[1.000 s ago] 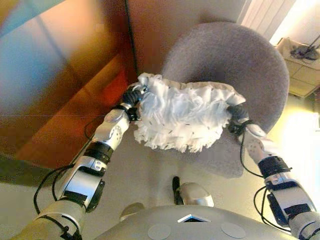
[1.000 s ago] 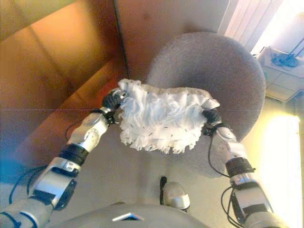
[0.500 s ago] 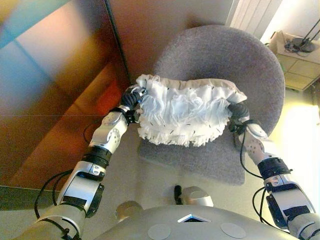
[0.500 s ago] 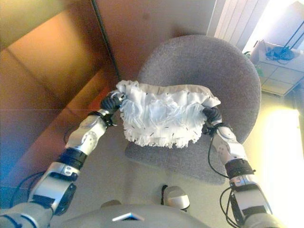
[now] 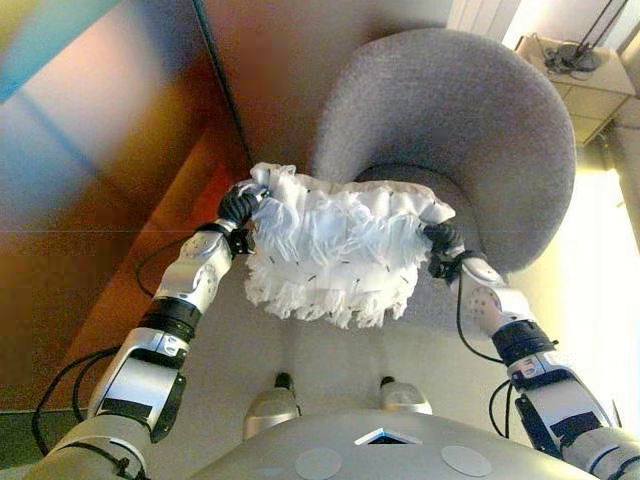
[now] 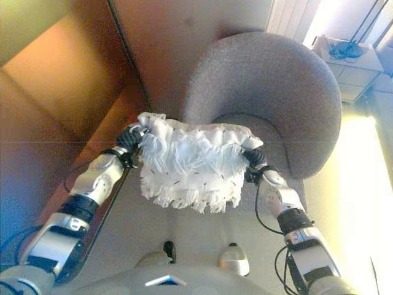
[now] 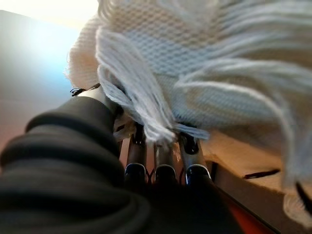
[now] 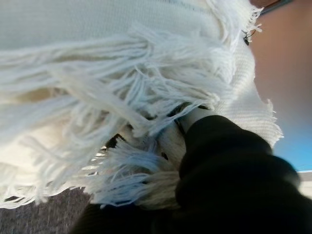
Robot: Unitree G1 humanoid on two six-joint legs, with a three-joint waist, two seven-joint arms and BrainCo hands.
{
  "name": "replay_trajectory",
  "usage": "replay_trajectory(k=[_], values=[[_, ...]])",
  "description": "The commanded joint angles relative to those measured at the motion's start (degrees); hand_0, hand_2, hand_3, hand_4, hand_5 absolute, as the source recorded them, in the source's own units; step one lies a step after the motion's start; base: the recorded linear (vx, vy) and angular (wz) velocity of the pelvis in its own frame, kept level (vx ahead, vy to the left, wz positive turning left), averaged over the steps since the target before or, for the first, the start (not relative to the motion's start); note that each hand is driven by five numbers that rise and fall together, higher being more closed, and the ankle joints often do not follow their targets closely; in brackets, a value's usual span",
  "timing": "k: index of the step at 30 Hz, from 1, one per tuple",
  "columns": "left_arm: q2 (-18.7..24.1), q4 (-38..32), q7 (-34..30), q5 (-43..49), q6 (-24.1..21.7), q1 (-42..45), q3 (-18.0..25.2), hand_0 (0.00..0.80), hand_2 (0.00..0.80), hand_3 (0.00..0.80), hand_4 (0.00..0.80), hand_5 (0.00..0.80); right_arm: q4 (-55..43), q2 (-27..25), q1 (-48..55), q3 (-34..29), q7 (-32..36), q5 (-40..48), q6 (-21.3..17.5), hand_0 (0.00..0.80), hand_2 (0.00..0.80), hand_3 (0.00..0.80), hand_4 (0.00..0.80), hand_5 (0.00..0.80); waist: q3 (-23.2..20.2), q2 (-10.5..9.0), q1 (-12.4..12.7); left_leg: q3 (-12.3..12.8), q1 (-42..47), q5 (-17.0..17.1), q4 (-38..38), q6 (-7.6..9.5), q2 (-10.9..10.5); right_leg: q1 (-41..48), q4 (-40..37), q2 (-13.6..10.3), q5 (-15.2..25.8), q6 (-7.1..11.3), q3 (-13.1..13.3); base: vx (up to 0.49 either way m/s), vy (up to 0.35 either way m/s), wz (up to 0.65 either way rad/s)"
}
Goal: Pick up the cushion and take it to the sofa
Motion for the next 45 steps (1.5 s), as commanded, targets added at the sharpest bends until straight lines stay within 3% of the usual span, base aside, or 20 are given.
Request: replay_trajectory(k=[1, 4, 6, 9, 12, 14, 16, 21, 24, 28, 34, 40, 45], values=[[-5.72, -1.72, -2.16, -2.25, -3.15, -9.28, -4.38, 0.800, 0.800, 0.800, 0.800, 0.800, -3.28, 1.63, -8.64, -0.69, 0.33, 1.15, -6.96, 0.800, 0.800, 0.800, 0.800, 0.800, -2.72, 1.44, 0.55, -2.60, -5.59, -3.45, 5.94, 1.47, 1.65, -2.30, 11.76, -1.83, -0.60, 0.89, -0.25, -0.014, 0.120, 0.06], [-6.22, -1.26, -3.16, -0.12, -2.91, -9.42, -5.92, 0.800, 0.800, 0.800, 0.800, 0.800, -3.29, 1.46, -7.69, -0.98, -1.25, 1.46, -7.61, 0.800, 0.800, 0.800, 0.800, 0.800, -2.39, 1.85, 0.17, -2.77, -4.77, -4.98, 6.33, 3.11, 0.16, -7.53, 23.80, -1.48, 2.70, -0.04, 1.73, 0.029, 0.142, 0.08], [-6.26, -0.96, -2.96, -0.16, -2.61, -9.39, -6.60, 0.800, 0.800, 0.800, 0.800, 0.800, -3.30, 1.33, -6.49, -1.47, -1.07, 2.31, -7.74, 0.800, 0.800, 0.800, 0.800, 0.800, -2.09, 1.95, -0.51, -2.84, -3.06, -5.54, 6.20, 3.60, -0.44, -10.01, 26.13, -0.70, 3.54, -1.09, 1.98, 0.119, 0.074, 0.09], [-6.24, -1.22, -3.48, -0.25, -1.84, -8.90, -6.00, 0.800, 0.800, 0.800, 0.800, 0.800, -4.01, 1.43, -3.54, -2.64, -0.58, 1.75, -8.56, 0.800, 0.800, 0.800, 0.800, 0.800, -2.15, 1.20, -1.56, -2.50, -1.38, -5.99, 5.93, 3.21, -1.60, -9.31, 17.00, -0.10, 3.17, -1.60, 0.88, 0.156, -0.067, 0.03], [-5.99, -2.46, -2.22, 0.68, -2.16, -9.12, -5.95, 0.800, 0.800, 0.800, 0.800, 0.800, -3.39, 1.42, -5.00, -3.17, 0.11, 2.56, -9.94, 0.800, 0.800, 0.800, 0.800, 0.800, -0.35, -0.37, -2.33, -0.76, -1.24, -8.35, 8.25, 2.10, -0.87, -11.44, 7.93, -1.97, 6.78, 0.25, 0.42, 0.070, -0.214, -0.01], [-6.29, -2.19, -1.54, 1.28, -2.96, -9.65, -5.48, 0.800, 0.800, 0.800, 0.800, 0.800, -2.25, 1.68, -8.43, -3.14, -0.59, 2.69, -9.98, 0.800, 0.800, 0.800, 0.800, 0.800, 1.36, -1.11, -2.57, -0.17, -1.99, -10.45, 11.57, 1.80, 0.79, -14.00, 8.61, -2.24, 7.01, 1.64, 1.96, 0.049, -0.220, 0.04], [-7.14, -1.61, -0.59, 1.50, -3.56, -10.41, -5.35, 0.800, 0.800, 0.800, 0.800, 0.800, -1.11, 1.48, -11.57, -3.04, -1.69, 3.24, -9.57, 0.800, 0.800, 0.800, 0.800, 0.800, 2.24, -1.87, -2.67, -0.02, -4.58, -11.94, 17.50, 1.25, 3.00, -14.30, 9.82, -1.99, 5.94, 1.63, 2.51, 0.069, -0.234, -0.01], [-5.64, -0.13, -0.96, 0.59, -4.50, -13.16, -4.96, 0.800, 0.800, 0.800, 0.800, 0.800, -1.94, 1.70, -12.26, -3.67, -3.02, 1.48, -8.90, 0.800, 0.800, 0.800, 0.800, 0.800, 3.90, -2.67, -3.05, 0.82, -9.25, -15.55, 28.47, 0.36, 9.29, -18.33, 20.53, -1.64, 1.08, 1.83, 0.54, 0.097, -0.168, -0.09], [-5.68, -0.37, -0.50, 0.63, -4.61, -13.33, -4.94, 0.800, 0.800, 0.800, 0.800, 0.800, -2.63, 1.59, -11.45, -5.00, -2.86, 1.40, -8.16, 0.800, 0.800, 0.800, 0.800, 0.800, 4.91, -2.46, -3.32, 0.58, -11.28, -17.32, 32.98, 0.02, 11.50, -21.88, 28.43, -2.25, -1.81, 1.77, -0.09, 0.115, -0.067, -0.01], [-5.45, -1.20, 0.71, 0.03, -4.82, -17.59, -5.79, 0.800, 0.800, 0.800, 0.800, 0.800, -1.90, -1.03, -16.25, -7.06, -5.71, 2.01, -8.99, 0.800, 0.800, 0.800, 0.800, 0.800, 8.13, -2.34, -3.89, -1.44, -16.92, -17.55, 36.85, -1.64, 13.33, -27.29, 33.50, -3.48, -2.91, 1.69, 0.16, -0.098, -0.033, 0.14], [-6.83, -2.45, 2.62, -1.11, -3.04, -22.30, -6.47, 0.800, 0.800, 0.800, 0.800, 0.800, -0.98, -4.79, -20.69, -9.99, -7.31, 3.34, -8.58, 0.800, 0.800, 0.800, 0.800, 0.800, 10.33, -2.68, -4.50, -3.21, -19.69, -16.39, 37.43, -3.43, 14.48, -29.71, 34.71, -4.58, -2.64, 2.53, 0.81, -0.021, -0.055, 0.11], [-8.38, -2.87, 5.69, -1.31, -0.29, -25.48, -9.38, 0.800, 0.800, 0.800, 0.800, 0.800, 4.37, -8.59, -25.04, -9.63, -4.39, 9.31, -4.80, 0.800, 0.800, 0.800, 0.800, 0.800, 11.71, -3.98, -3.82, -6.88, -22.81, -15.80, 40.45, -5.92, 16.56, -30.59, 35.92, -5.89, -2.78, 3.43, 0.84, -0.003, -0.113, 0.11], [-8.70, -2.28, 6.37, -2.49, 0.90, -24.14, -9.53, 0.800, 0.800, 0.800, 0.800, 0.800, 7.93, -9.16, -28.12, -7.77, -4.25, 8.89, -3.65, 0.800, 0.800, 0.800, 0.800, 0.800, 11.94, -4.31, -2.88, -9.14, -23.76, -18.44, 45.47, -6.35, 18.36, -31.90, 41.33, -7.14, -5.13, 3.59, 2.27, 0.063, -0.034, -0.15]])
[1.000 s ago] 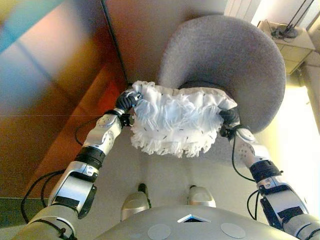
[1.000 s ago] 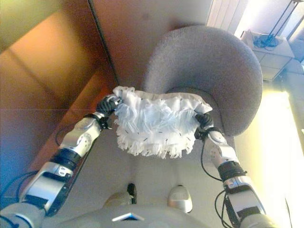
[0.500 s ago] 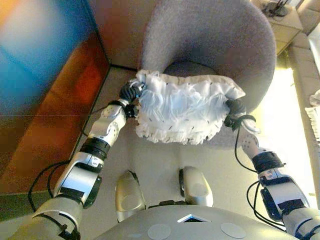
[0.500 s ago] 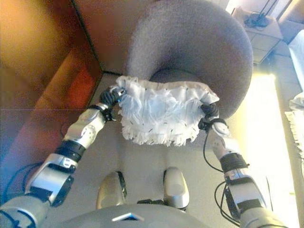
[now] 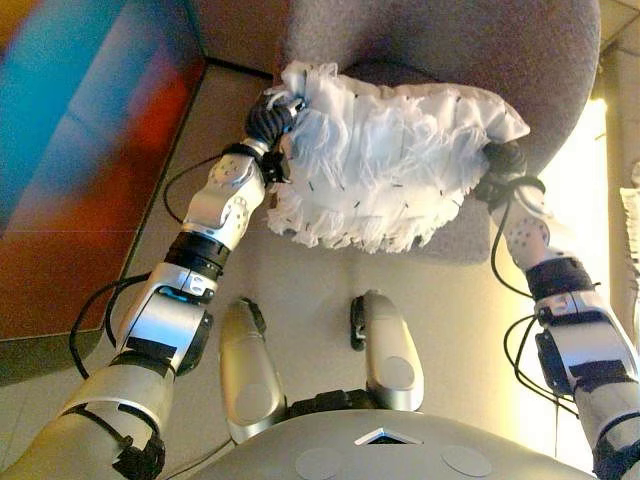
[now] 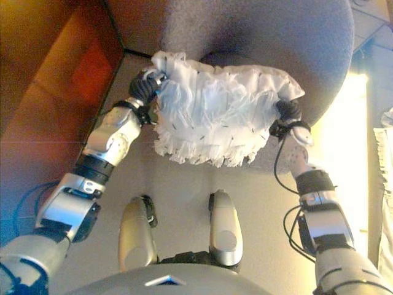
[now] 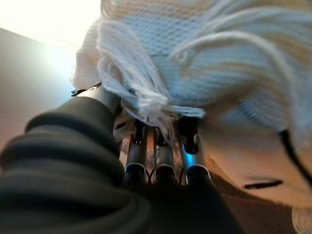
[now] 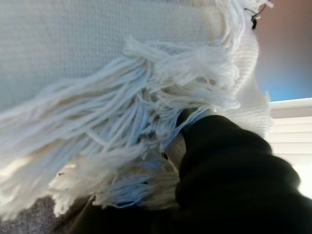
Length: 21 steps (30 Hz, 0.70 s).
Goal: Pick up the cushion and take it to the sofa
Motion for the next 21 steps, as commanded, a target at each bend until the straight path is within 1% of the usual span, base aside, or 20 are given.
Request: replay_trajectory(k=[1, 3, 6, 9, 11, 15, 21], values=[[-3.13, -2.58, -1.79, -1.90, 0.16, -1.88, -6.74, 0.800, 0.800, 0.800, 0.800, 0.800, -0.24, -1.80, -7.82, -0.81, 2.36, 3.37, -2.29, 0.800, 0.800, 0.800, 0.800, 0.800, -2.95, 1.61, 1.48, -4.60, 8.82, -2.44, -1.31, -4.99, 9.08, -1.38, -4.92, -4.30, 10.97, 5.24, 5.70, 0.172, -0.013, 0.05], [-3.35, -3.34, -2.03, -2.20, 0.58, -0.13, -7.02, 0.800, 0.800, 0.800, 0.800, 0.800, 1.23, -1.66, -7.24, -1.43, 2.26, 3.37, -1.85, 0.800, 0.800, 0.800, 0.800, 0.800, -3.53, 1.79, 1.74, -4.99, 9.04, -2.35, -0.58, -5.52, 9.94, -0.80, -4.28, -4.93, 10.51, 5.55, 5.87, 0.198, -0.022, 0.12], [-4.34, -4.58, -0.66, -3.66, 1.25, 1.70, -7.48, 0.800, 0.800, 0.800, 0.800, 0.800, 2.66, -1.72, -6.64, -2.06, 1.33, 2.62, -1.50, 0.800, 0.800, 0.800, 0.800, 0.800, -4.14, 2.03, 2.06, -5.63, 9.76, -2.30, 0.44, -6.28, 11.07, 0.47, -3.44, -5.81, 9.75, 5.98, 5.90, 0.209, -0.019, 0.29], [-5.69, -6.10, 0.23, -4.47, 2.51, 3.06, -8.41, 0.800, 0.800, 0.800, 0.800, 0.800, 3.05, -2.87, -6.54, -2.63, 0.51, 2.30, -0.59, 0.800, 0.800, 0.800, 0.800, 0.800, -4.85, 2.09, 2.30, -6.26, 10.69, -1.89, 0.71, -7.06, 11.92, 1.93, -3.15, -6.21, 9.19, 6.33, 5.77, 0.205, -0.022, 0.20], [-6.21, -7.70, 0.28, -4.48, 3.12, 3.88, -9.51, 0.800, 0.800, 0.800, 0.800, 0.800, 3.10, -4.27, -6.61, -3.09, 0.23, 2.77, 0.07, 0.800, 0.800, 0.800, 0.800, 0.800, -5.31, 2.06, 2.49, -6.75, 11.28, -1.38, 0.46, -7.56, 12.13, 2.78, -3.32, -6.22, 9.09, 6.57, 5.57, 0.182, -0.027, -0.02], [-7.45, -9.81, 1.85, -6.25, 3.27, 4.55, -10.91, 0.800, 0.800, 0.800, 0.800, 0.800, 3.87, -6.74, -8.24, -2.86, 0.58, 3.74, 0.78, 0.800, 0.800, 0.800, 0.800, 0.800, -6.22, 2.07, 2.49, -6.94, 12.48, 0.26, -1.09, -8.45, 12.54, 4.19, -4.56, -5.87, 9.27, 6.82, 5.14, 0.140, -0.010, -0.01], [-9.38, -12.43, 5.03, -9.57, 3.20, 4.35, -12.35, 0.800, 0.800, 0.800, 0.800, 0.800, 4.68, -9.89, -12.29, -1.22, 1.42, 3.66, 2.30, 0.800, 0.800, 0.800, 0.800, 0.800, -7.42, 2.06, 2.39, -6.59, 13.45, 2.64, -3.80, -9.01, 12.61, 5.33, -6.45, -5.60, 9.85, 7.05, 4.89, 0.108, 0.003, -0.05]])
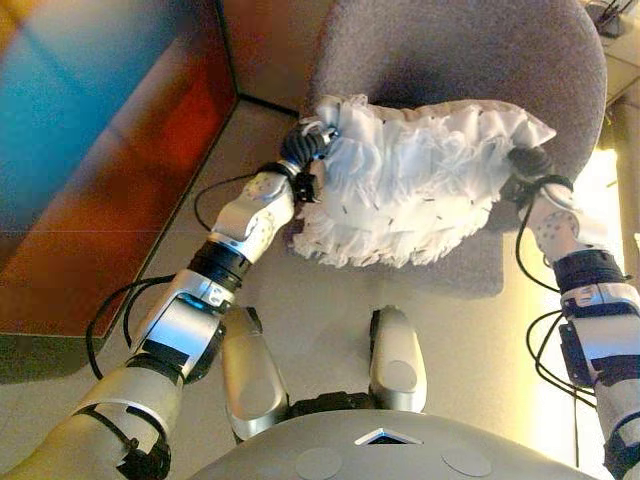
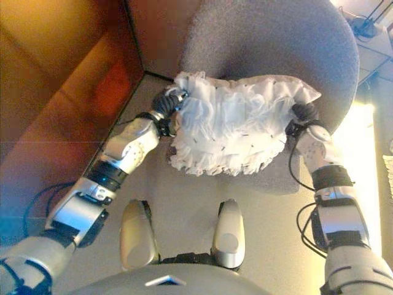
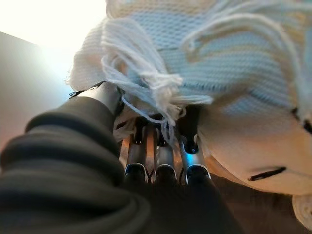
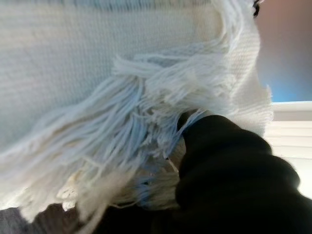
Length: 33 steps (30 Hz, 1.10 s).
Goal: Pick up the cushion and take it to the sofa
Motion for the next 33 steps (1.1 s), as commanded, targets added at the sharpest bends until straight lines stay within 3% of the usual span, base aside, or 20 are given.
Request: replay_trajectory(k=[1, 10, 16, 29, 30, 31, 33], values=[[-5.71, -8.39, 0.37, -5.09, -2.80, 1.53, -4.42, 0.800, 0.800, 0.800, 0.800, 0.800, 0.86, -2.23, -12.33, -0.61, 2.05, 3.29, -3.20, 0.800, 0.800, 0.800, 0.800, 0.800, -6.07, 0.91, 0.22, -5.67, 10.62, 6.14, -10.40, -7.08, 9.03, -0.13, -10.10, -0.42, 12.64, 1.81, 2.80, 0.107, 0.011, -0.02], [-7.26, -12.06, 6.68, -6.95, -6.62, 1.51, -7.64, 0.800, 0.800, 0.800, 0.800, 0.800, 1.95, -4.84, -17.47, 2.21, 1.59, 1.90, -1.62, 0.800, 0.800, 0.800, 0.800, 0.800, -6.04, 0.49, 0.67, -6.93, 9.02, 8.75, -12.26, -7.08, 8.05, 0.02, -12.36, 0.09, 13.60, 1.83, 2.51, 0.063, 0.000, -0.01], [-7.38, -12.05, 12.03, -4.22, -7.18, 0.74, -8.98, 0.800, 0.800, 0.800, 0.800, 0.800, 4.37, -2.95, -21.61, 4.11, 1.19, 1.24, 0.07, 0.800, 0.800, 0.800, 0.800, 0.800, -3.66, 0.36, 1.92, -9.65, 3.71, 9.31, -10.94, -7.08, 6.61, -3.85, -11.36, -0.18, 13.94, 2.11, 3.15, -0.078, -0.019, 0.11], [-5.26, -10.96, 13.14, -5.03, -9.85, -0.74, -7.40, 0.800, 0.800, 0.800, 0.800, 0.800, 8.37, 3.19, -24.57, 6.64, 0.33, -3.03, -4.55, 0.800, 0.800, 0.800, 0.800, 0.800, 2.21, 1.13, 4.69, -14.87, -9.47, 7.07, -2.13, -7.08, 3.19, -16.53, -2.27, -1.14, 12.24, 2.11, 6.06, -0.121, 0.013, 0.06], [-5.15, -11.00, 12.70, -5.25, -9.75, -0.90, -7.26, 0.800, 0.800, 0.800, 0.800, 0.800, 9.43, 3.49, -24.48, 6.56, 0.36, -3.31, -4.39, 0.213, 0.213, 0.213, 0.213, 0.213, 2.31, 1.27, 4.85, -15.02, -9.88, 7.00, -1.72, -7.08, 2.97, -16.92, -1.99, -1.24, 12.16, 2.11, 6.14, -0.035, 0.032, 0.08], [-5.15, -11.18, 12.80, -5.77, -9.37, -1.02, -7.28, 0.800, 0.800, 0.800, 0.800, 0.800, 10.17, 3.78, -24.50, 6.70, 0.03, -3.38, -3.80, 0.000, 0.000, 0.000, 0.000, 0.000, 2.35, 1.31, 5.01, -15.27, -10.40, 6.80, -1.17, -7.08, 2.67, -17.41, -1.63, -1.29, 12.10, 2.11, 6.29, -0.018, 0.021, 0.11], [-5.10, -11.30, 13.39, -6.25, -8.29, -0.92, -7.26, 0.772, 0.772, 0.772, 0.772, 0.772, 11.56, 4.54, -24.12, 6.59, 0.92, -3.88, -3.83, 0.000, 0.000, 0.000, 0.000, 0.000, 2.25, 1.34, 5.44, -15.31, -10.72, 6.49, -1.21, -7.08, 2.33, -17.78, -1.43, -1.14, 11.99, 2.11, 6.29, -0.010, 0.012, 0.09]])
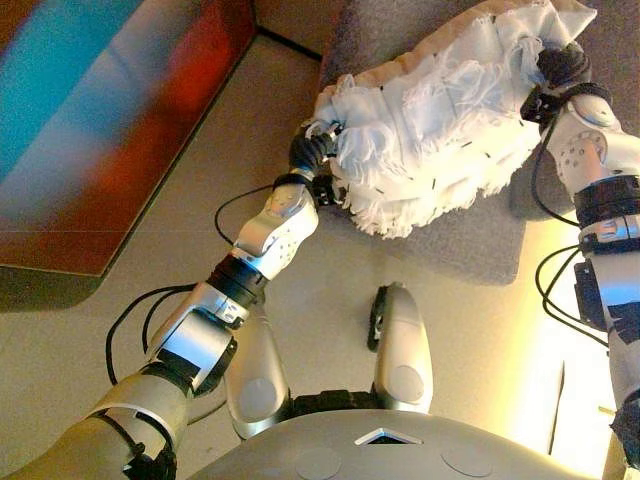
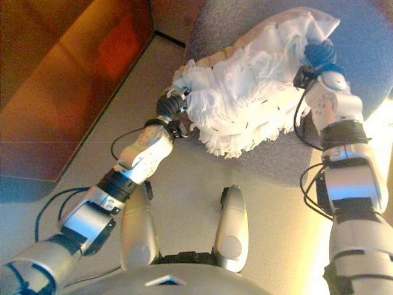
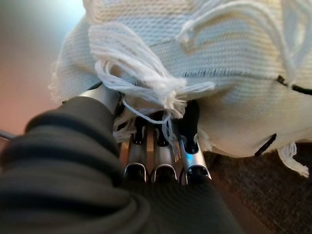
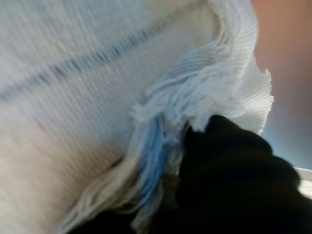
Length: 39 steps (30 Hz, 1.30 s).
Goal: Pick up the cushion and take it to the sofa
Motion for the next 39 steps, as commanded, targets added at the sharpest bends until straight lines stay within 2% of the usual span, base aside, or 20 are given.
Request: replay_trajectory(k=[1, 6, 10, 18, 22, 29, 33, 35, 39], values=[[-2.16, -5.82, -2.38, -1.58, 0.63, -4.36, -4.38, 0.000, 0.000, 0.000, 0.000, 0.000, 2.42, 3.82, -2.63, 0.96, 1.91, -0.83, -0.92, 0.000, 0.000, 0.000, 0.000, 0.000, 0.15, 1.29, 2.14, -8.31, 3.80, 1.27, -2.25, -5.37, 5.86, -4.12, -8.43, -1.11, 12.90, 2.84, 4.60, 0.000, 0.000, 0.00], [-1.60, -4.75, -0.50, -1.85, -0.23, -4.60, -3.97, 0.000, 0.000, 0.000, 0.000, 0.000, 3.26, 3.81, -2.11, 1.00, 1.92, -1.09, -1.93, 0.000, 0.000, 0.000, 0.000, 0.000, -0.51, 1.15, 2.18, -7.95, 4.09, 1.66, -3.38, -5.37, 5.95, -3.85, -9.16, -0.81, 13.08, 2.84, 4.66, 0.000, 0.000, 0.00], [-1.37, -4.48, 0.44, -1.28, -0.52, -4.51, -2.87, 0.000, 0.000, 0.000, 0.000, 0.000, 3.06, 3.40, -1.44, 0.64, 1.77, -1.61, -1.01, 0.000, 0.000, 0.000, 0.000, 0.000, -1.41, 1.03, 2.04, -7.43, 4.94, 1.68, -4.30, -5.37, 6.22, -3.18, -9.93, -0.87, 13.16, 2.84, 4.57, 0.037, 0.026, -0.02], [0.00, -4.48, -0.77, -2.92, -0.90, -2.37, -1.01, 0.000, 0.000, 0.000, 0.000, 0.000, 2.54, 0.50, 0.28, -1.00, 0.52, -1.34, -0.85, 0.000, 0.000, 0.000, 0.000, 0.000, -4.06, 1.11, 1.60, -4.83, 9.36, 2.54, -9.52, -5.37, 7.79, 1.74, -15.23, -1.00, 14.37, 2.84, 3.37, 0.084, 0.026, 0.00], [0.19, -4.25, -0.46, -2.77, -1.88, -1.37, 0.00, 0.000, 0.000, 0.000, 0.000, 0.000, 1.47, -1.03, 1.37, -1.49, -0.14, -0.33, -0.99, 0.000, 0.000, 0.000, 0.000, 0.000, -5.57, 1.03, 1.21, -3.54, 11.42, 4.30, -13.19, -5.37, 8.03, 4.53, -19.91, -0.62, 16.00, 2.84, 2.56, 0.070, 0.003, 0.01], [0.57, -3.80, -0.73, -0.16, -1.99, -1.71, 1.06, 0.000, 0.000, 0.000, 0.000, 0.000, 2.71, -2.72, 0.48, -1.59, -0.26, 0.80, -2.84, 0.000, 0.000, 0.000, 0.000, 0.000, -7.41, 0.91, 0.83, -0.26, 16.39, 8.33, -23.40, -5.37, 8.27, 10.32, -30.79, 0.58, 19.75, 2.84, -0.56, 0.034, -0.004, 0.04], [1.23, -3.82, -1.23, 0.82, -3.28, -2.25, 1.12, 0.000, 0.000, 0.000, 0.000, 0.000, 2.78, -4.80, -1.07, -1.52, -2.79, 1.72, -4.69, 0.000, 0.000, 0.000, 0.000, 0.000, -8.66, 1.07, 0.83, 1.52, 18.90, 11.07, -28.57, -5.37, 7.72, 13.88, -35.94, 2.08, 20.91, 2.84, -2.22, 0.012, 0.000, 0.10], [1.82, -4.13, -1.92, 1.05, -4.21, -1.84, 1.39, 0.000, 0.000, 0.000, 0.000, 0.000, 2.92, -5.85, -1.39, -1.67, -6.38, -0.97, -6.63, 0.000, 0.000, 0.000, 0.000, 0.000, -9.52, 1.32, 1.04, 2.34, 20.27, 12.17, -31.06, -5.37, 7.27, 15.87, -38.12, 2.94, 21.04, 2.84, -3.07, 0.027, 0.004, 0.07], [3.45, -5.82, -3.69, 1.51, -4.80, 0.12, 2.25, 0.000, 0.000, 0.000, 0.000, 0.000, 1.41, -7.70, -1.11, -1.98, -8.12, -0.48, -6.78, 0.000, 0.000, 0.000, 0.000, 0.000, -11.10, 1.81, 1.53, 3.68, 22.82, 13.64, -34.79, -4.91, 6.28, 19.53, -41.73, 4.59, 21.21, 2.24, -4.20, 0.039, 0.027, 0.04]])
